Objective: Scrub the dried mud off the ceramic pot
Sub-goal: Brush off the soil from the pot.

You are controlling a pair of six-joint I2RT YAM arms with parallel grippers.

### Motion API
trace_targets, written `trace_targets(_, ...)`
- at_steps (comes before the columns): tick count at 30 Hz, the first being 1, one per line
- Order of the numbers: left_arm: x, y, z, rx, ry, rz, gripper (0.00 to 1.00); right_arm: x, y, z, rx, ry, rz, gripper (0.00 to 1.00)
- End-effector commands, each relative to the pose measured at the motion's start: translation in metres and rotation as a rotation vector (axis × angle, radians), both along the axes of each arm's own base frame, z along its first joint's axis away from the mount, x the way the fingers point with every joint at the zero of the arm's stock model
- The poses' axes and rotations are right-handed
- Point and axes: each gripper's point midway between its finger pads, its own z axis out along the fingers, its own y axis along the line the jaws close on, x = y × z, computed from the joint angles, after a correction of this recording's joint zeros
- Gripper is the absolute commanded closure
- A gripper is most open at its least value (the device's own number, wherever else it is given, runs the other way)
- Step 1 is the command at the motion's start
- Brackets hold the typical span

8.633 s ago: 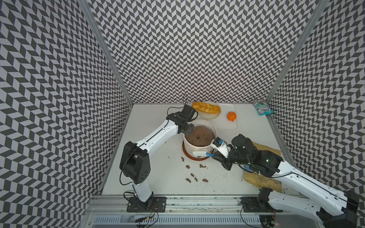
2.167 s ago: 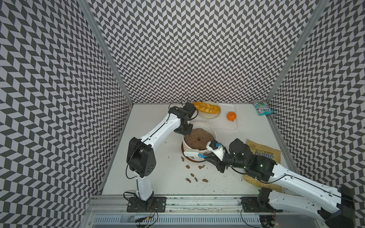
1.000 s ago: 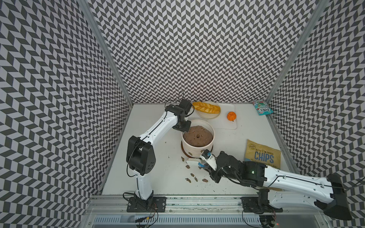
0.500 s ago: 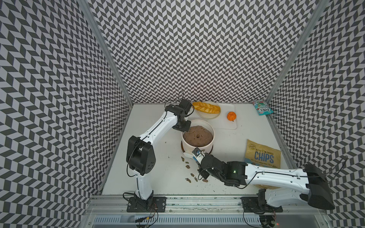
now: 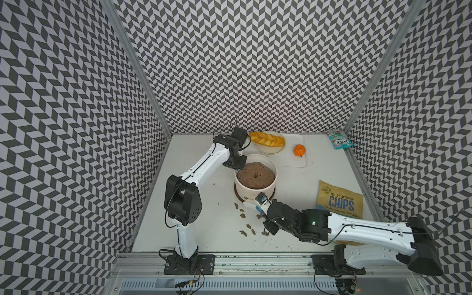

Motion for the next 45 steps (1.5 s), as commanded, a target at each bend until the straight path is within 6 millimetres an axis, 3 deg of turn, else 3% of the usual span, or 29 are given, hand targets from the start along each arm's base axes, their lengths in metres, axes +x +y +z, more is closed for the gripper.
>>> trace_targets(1, 0.029, 0.013, -0.01, 0.01, -0.044, 0.057, 1.0, -0.024, 0.008, 0.032, 0.131, 0.01, 0.168, 1.0)
trace_targets(4, 0.03, 0.013, -0.008, 0.006, -0.047, 0.054, 1.0, -0.026, 0.01, 0.058, 0.238, -0.039, 0.198, 1.0)
trace_targets(6, 0.031, 0.012, -0.008, 0.0, -0.048, 0.055, 1.0, -0.015, 0.011, 0.06, 0.221, -0.06, 0.164, 1.0)
trace_targets(15, 0.029, 0.012, -0.012, -0.005, -0.037, 0.056, 1.0, 0.036, 0.036, 0.039, 0.095, -0.17, -0.02, 1.0)
trace_targets(19, 0.028, 0.014, -0.012, 0.001, -0.041, 0.059, 1.0, 0.056, 0.03, 0.013, -0.01, -0.21, -0.122, 1.0)
trace_targets(24, 0.03, 0.02, -0.012, 0.01, -0.042, 0.06, 1.0, 0.045, 0.013, -0.026, -0.138, -0.119, -0.128, 1.0)
trace_targets(30, 0.034, 0.021, -0.016, 0.016, -0.045, 0.053, 1.0, 0.028, -0.017, -0.033, -0.191, -0.025, -0.149, 1.0)
trace_targets(33, 0.037, 0.021, -0.016, 0.018, -0.048, 0.054, 1.0, 0.019, -0.024, -0.027, -0.193, 0.011, -0.137, 1.0)
trace_targets(37, 0.04, 0.02, -0.016, 0.018, -0.048, 0.047, 1.0, 0.004, -0.012, -0.004, -0.111, 0.045, -0.055, 1.0)
trace_targets(42, 0.042, 0.02, -0.015, 0.025, -0.051, 0.037, 1.0, -0.015, -0.001, 0.046, 0.032, 0.054, 0.074, 1.0)
trace_targets(45, 0.042, 0.019, -0.015, 0.028, -0.049, 0.022, 1.0, -0.006, -0.009, 0.069, 0.104, -0.036, 0.051, 1.0)
